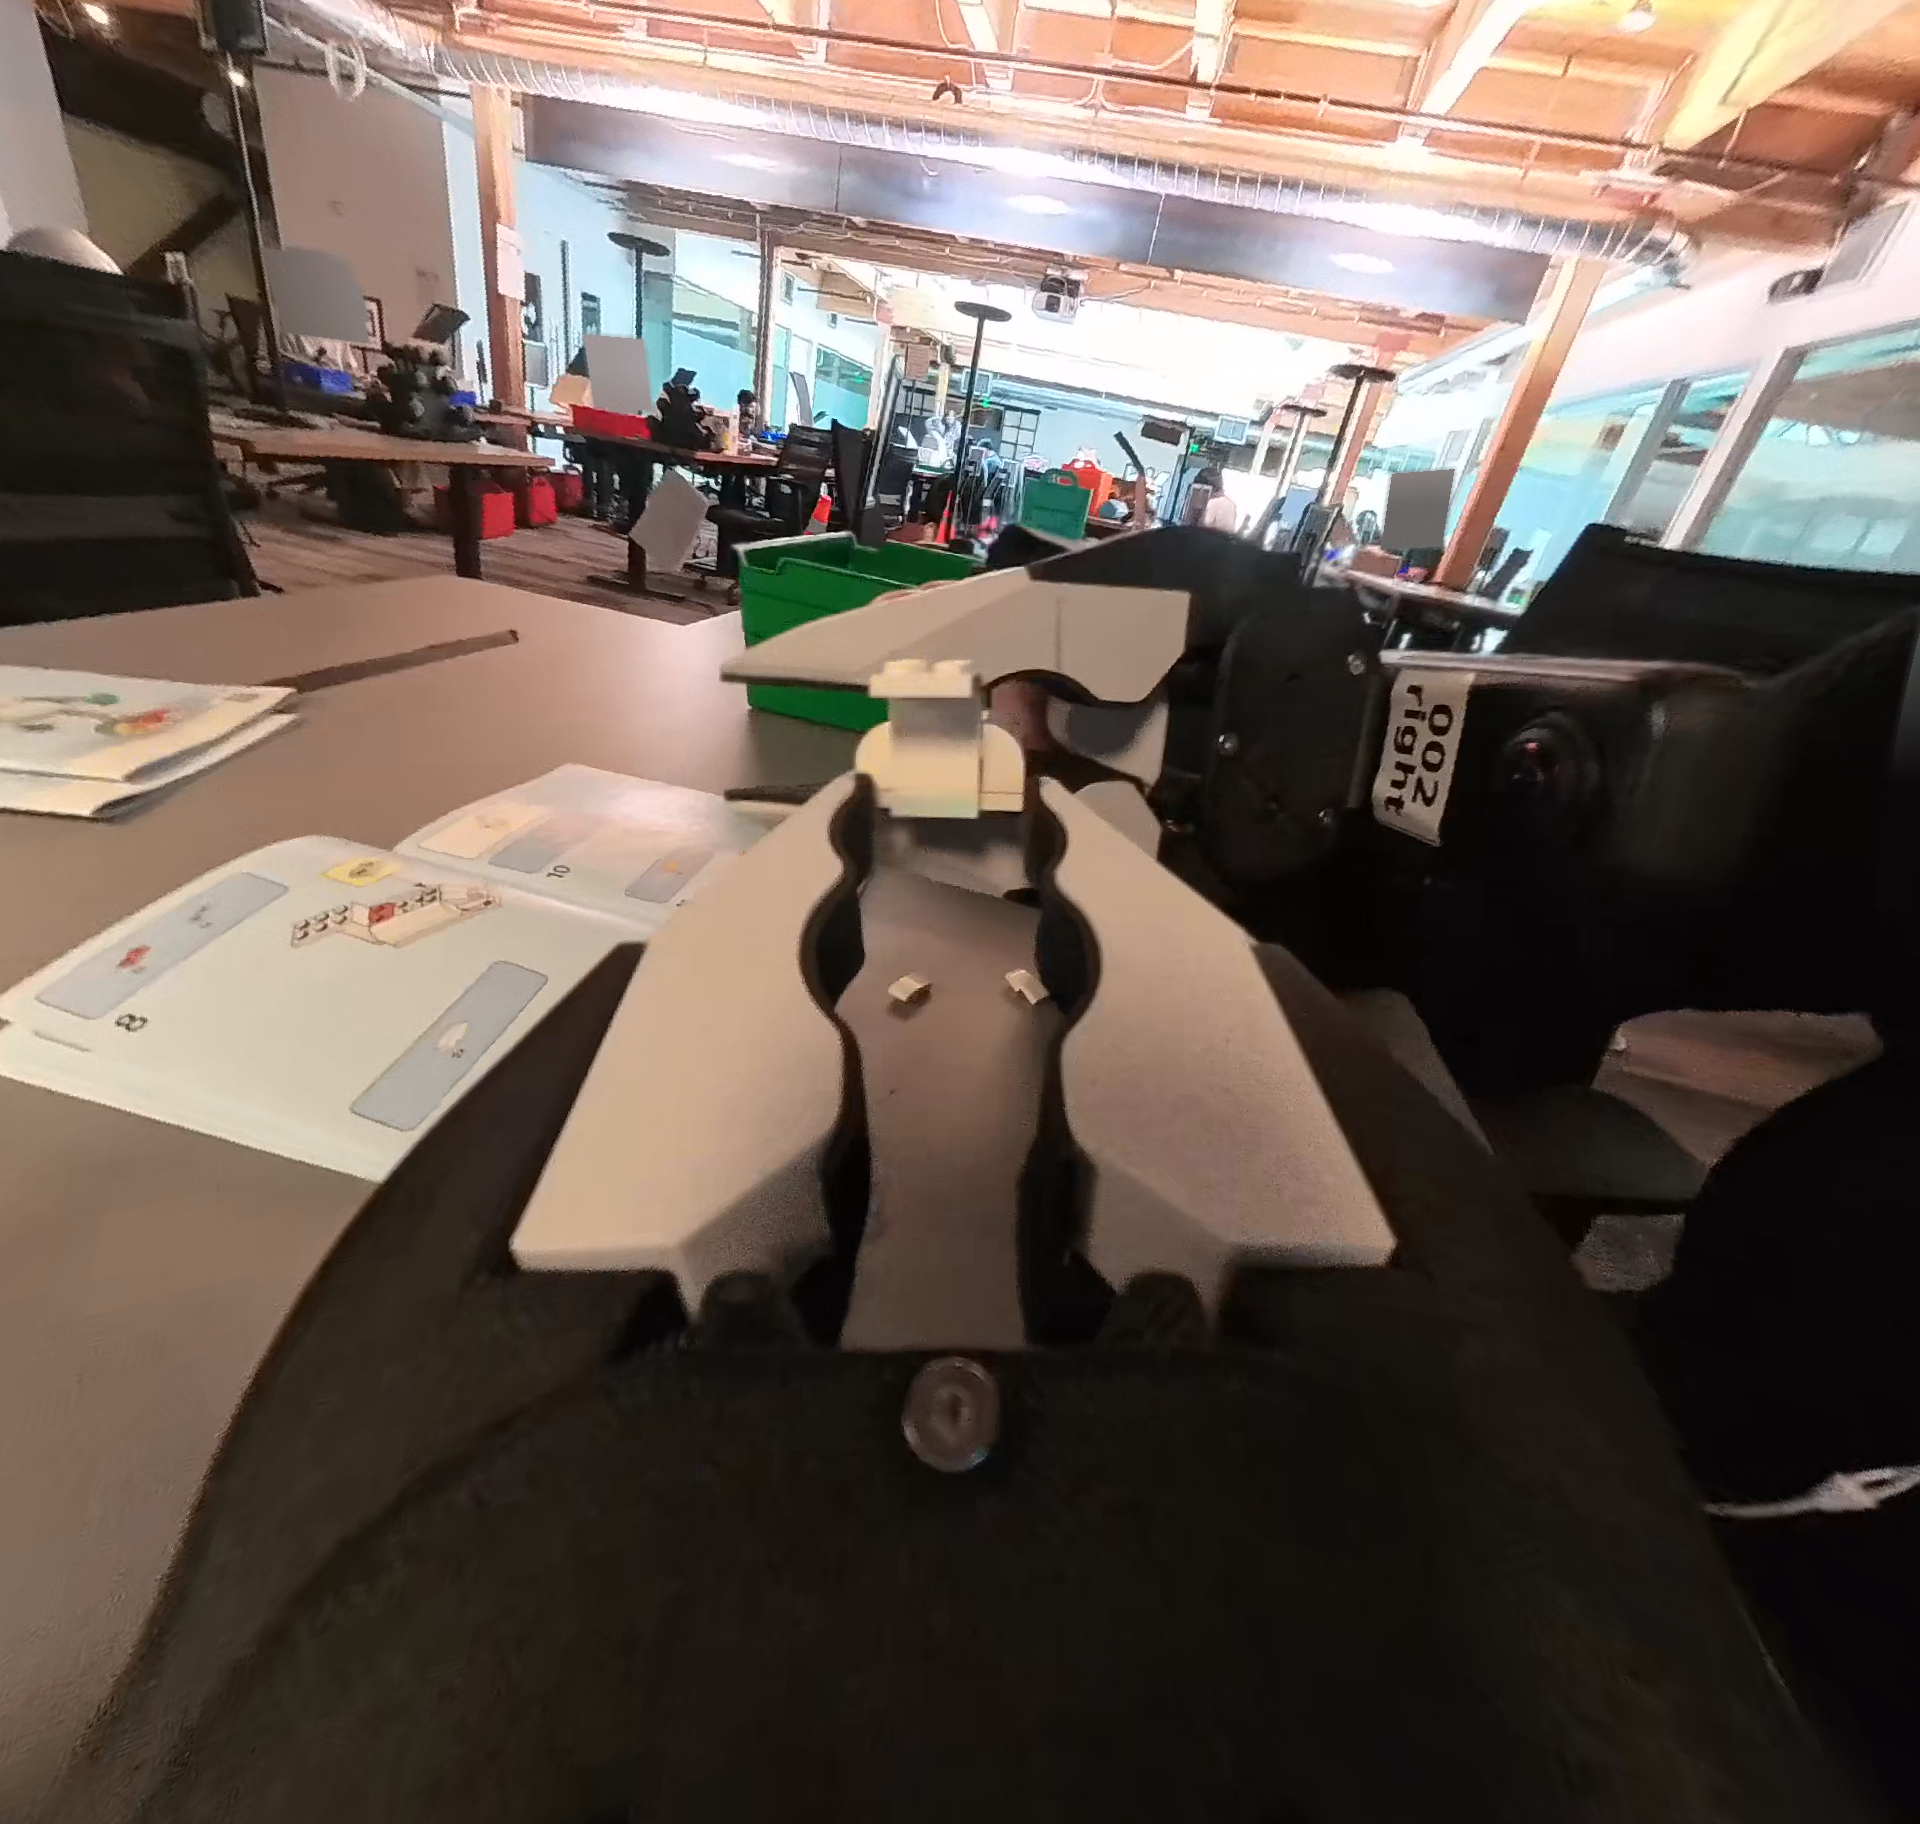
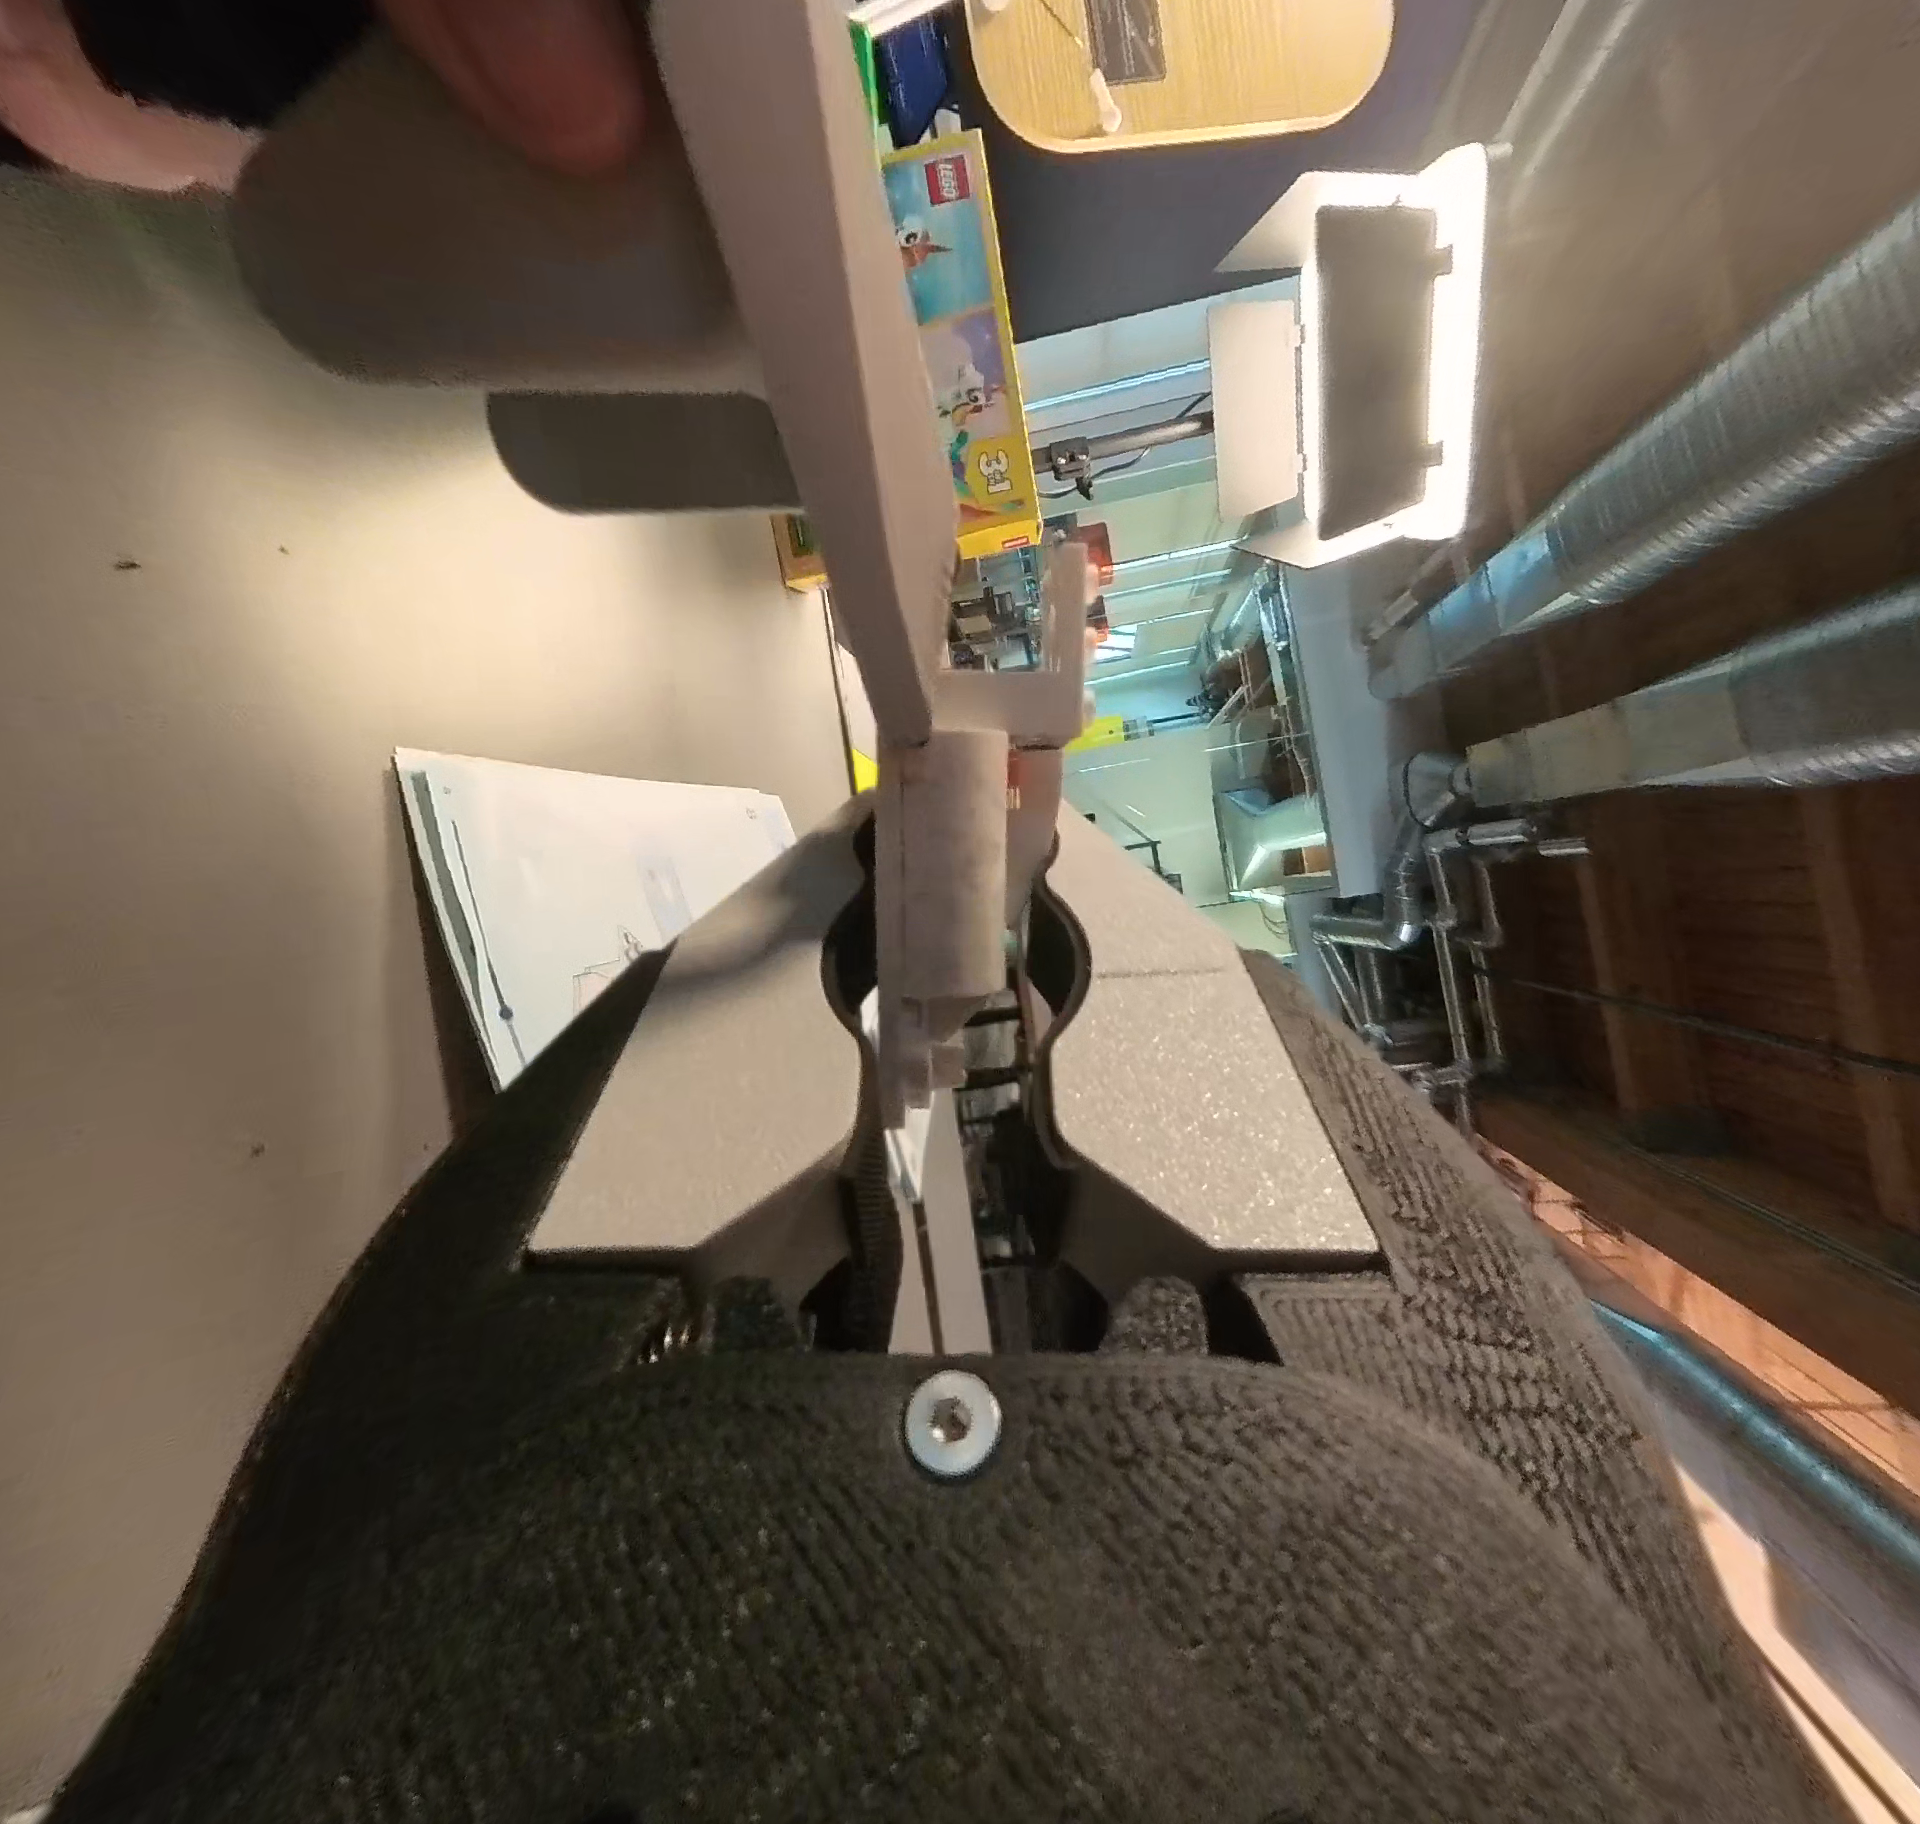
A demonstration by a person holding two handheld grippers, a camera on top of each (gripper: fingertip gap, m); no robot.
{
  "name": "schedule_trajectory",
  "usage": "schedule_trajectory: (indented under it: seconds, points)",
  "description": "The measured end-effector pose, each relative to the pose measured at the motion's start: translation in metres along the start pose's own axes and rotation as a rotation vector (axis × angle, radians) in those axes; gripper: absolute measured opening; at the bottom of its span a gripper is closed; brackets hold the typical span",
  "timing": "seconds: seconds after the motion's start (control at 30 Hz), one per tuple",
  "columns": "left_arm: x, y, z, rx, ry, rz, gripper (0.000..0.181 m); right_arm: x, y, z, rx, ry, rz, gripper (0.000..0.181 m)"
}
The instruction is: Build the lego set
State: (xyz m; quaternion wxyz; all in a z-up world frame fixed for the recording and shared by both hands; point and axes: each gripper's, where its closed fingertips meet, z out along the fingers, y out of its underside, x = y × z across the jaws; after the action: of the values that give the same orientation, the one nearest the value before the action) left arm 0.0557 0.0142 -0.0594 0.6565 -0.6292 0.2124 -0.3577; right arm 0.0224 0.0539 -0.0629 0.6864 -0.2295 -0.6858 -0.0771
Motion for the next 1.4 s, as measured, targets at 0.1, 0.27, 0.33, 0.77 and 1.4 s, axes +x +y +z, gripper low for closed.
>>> schedule_trajectory:
  seconds: [0.1, 0.27, 0.33, 0.77, 1.4]
  points:
    - [0.002, 0.0, 0.0, -0.003, 0.002, 0.019, 0.024, 0.0, 0.0, 0.0, -0.001, -0.001, -0.003, 0.021]
    - [0.001, -0.006, -0.003, 0.049, 0.049, -0.075, 0.015, 0.0, -0.002, -0.002, 0.023, -0.011, 0.026, 0.021]
    - [0.001, -0.008, -0.004, 0.065, 0.051, -0.075, 0.015, 0.001, -0.001, -0.002, 0.027, -0.013, 0.026, 0.021]
    - [-0.005, 0.002, 0.001, -0.008, -0.024, -0.079, 0.015, -0.004, 0.002, 0.002, -0.058, 0.02, -0.118, 0.023]
    - [-0.008, 0.007, 0.001, -0.027, -0.011, -0.133, 0.015, -0.005, 0.005, 0.005, -0.077, 0.077, -0.228, 0.022]
